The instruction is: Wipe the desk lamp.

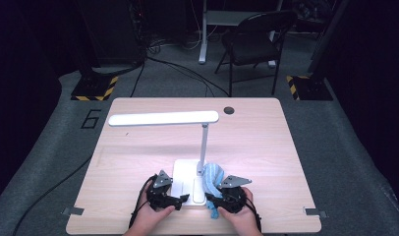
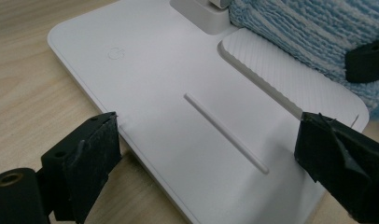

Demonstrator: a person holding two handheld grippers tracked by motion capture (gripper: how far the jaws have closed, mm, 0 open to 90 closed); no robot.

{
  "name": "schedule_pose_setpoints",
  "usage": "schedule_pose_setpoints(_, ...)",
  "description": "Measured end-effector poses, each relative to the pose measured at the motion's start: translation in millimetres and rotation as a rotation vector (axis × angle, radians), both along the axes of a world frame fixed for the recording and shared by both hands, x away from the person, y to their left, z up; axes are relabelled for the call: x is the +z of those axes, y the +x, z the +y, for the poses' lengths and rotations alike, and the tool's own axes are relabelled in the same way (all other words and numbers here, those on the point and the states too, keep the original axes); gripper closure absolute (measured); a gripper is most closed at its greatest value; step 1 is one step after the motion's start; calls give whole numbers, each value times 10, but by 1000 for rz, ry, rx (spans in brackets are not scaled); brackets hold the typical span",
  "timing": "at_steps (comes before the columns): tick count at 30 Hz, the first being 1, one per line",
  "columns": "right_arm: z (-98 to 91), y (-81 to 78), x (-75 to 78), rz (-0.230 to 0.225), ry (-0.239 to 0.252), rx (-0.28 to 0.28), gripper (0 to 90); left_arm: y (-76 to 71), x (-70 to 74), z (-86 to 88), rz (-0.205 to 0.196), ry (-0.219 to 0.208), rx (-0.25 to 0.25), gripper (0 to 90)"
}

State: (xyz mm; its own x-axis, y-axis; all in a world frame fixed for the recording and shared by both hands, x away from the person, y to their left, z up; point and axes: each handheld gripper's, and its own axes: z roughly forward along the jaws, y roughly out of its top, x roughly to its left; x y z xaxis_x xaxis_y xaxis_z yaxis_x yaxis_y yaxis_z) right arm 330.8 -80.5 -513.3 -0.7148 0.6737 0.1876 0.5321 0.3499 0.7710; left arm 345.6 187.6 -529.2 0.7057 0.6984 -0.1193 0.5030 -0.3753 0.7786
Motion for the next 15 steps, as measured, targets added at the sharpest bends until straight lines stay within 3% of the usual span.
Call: schedule_pose_setpoints(15,32,335,-2,-6,6,-65,649,0,-1,0,0,-2,0,70)
